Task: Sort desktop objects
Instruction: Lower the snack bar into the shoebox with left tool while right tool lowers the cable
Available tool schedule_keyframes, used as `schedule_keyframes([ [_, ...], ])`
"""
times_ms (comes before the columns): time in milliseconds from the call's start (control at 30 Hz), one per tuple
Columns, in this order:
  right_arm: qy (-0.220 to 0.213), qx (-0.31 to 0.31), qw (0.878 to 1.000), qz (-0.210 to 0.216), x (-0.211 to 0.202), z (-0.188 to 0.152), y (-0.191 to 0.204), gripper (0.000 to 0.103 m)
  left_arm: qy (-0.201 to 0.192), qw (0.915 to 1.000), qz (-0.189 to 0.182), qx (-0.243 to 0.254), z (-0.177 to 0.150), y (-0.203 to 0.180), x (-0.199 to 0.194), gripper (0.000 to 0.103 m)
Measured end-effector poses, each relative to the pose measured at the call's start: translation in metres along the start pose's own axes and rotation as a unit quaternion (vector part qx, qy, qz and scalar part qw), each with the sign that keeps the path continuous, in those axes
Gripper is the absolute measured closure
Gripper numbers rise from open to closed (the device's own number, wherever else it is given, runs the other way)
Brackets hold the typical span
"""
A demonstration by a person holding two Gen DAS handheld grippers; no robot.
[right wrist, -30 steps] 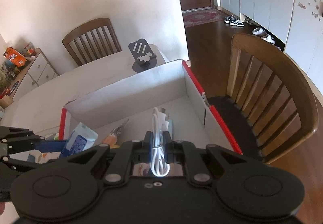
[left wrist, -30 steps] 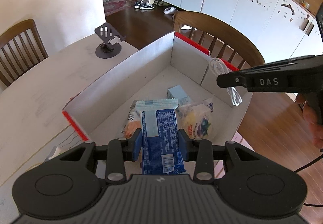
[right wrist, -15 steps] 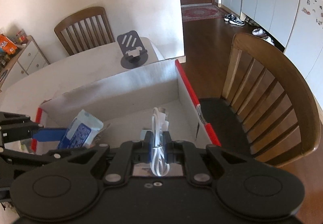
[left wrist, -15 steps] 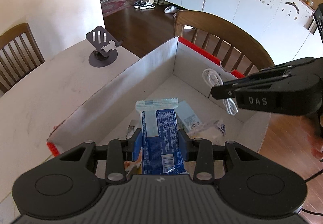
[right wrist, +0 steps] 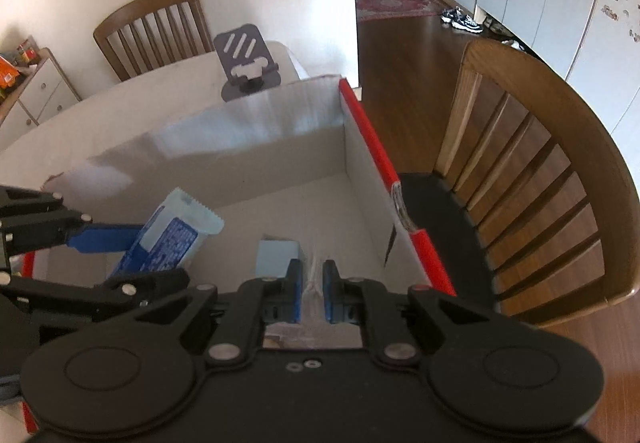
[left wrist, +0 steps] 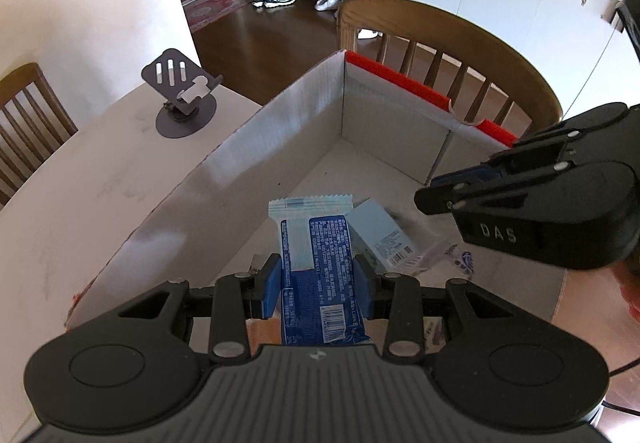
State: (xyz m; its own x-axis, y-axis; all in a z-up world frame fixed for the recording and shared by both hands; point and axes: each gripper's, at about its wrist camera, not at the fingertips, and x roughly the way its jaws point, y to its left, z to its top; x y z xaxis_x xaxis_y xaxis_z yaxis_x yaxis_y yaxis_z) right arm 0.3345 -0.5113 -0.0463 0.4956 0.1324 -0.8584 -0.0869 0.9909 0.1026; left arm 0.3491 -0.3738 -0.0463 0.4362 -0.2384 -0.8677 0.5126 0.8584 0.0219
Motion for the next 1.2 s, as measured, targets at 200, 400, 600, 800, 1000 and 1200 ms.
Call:
schedule_keyframes([
  [200,0.009,0.004,1.0,-0.001,0.008,-0.002,-0.001,0.094,0.02,0.9997,-0.002,0.011,0.007,0.001,0.02,0.067],
  [400,0.013,0.01,1.0,0.007,0.009,-0.006,-0.004,0.092,0.038,0.9991,-0.01,0.014,0.014,0.0,0.035,0.067],
  [600,0.012,0.015,1.0,0.01,0.006,-0.008,-0.006,0.087,0.065,0.9975,-0.025,0.014,0.017,0.0,0.051,0.067],
  [800,0.01,0.019,1.0,0.011,0.006,-0.008,-0.008,0.081,0.069,0.9972,-0.027,0.001,0.013,0.003,0.054,0.06],
  [1000,0.008,0.021,1.0,0.015,0.0,-0.01,-0.007,0.077,0.053,0.9982,-0.029,0.008,0.013,0.002,0.04,0.041],
  [1200,0.009,0.015,1.0,0.024,-0.014,-0.013,-0.003,0.07,0.044,0.9984,-0.034,-0.002,0.008,0.005,0.02,0.041],
])
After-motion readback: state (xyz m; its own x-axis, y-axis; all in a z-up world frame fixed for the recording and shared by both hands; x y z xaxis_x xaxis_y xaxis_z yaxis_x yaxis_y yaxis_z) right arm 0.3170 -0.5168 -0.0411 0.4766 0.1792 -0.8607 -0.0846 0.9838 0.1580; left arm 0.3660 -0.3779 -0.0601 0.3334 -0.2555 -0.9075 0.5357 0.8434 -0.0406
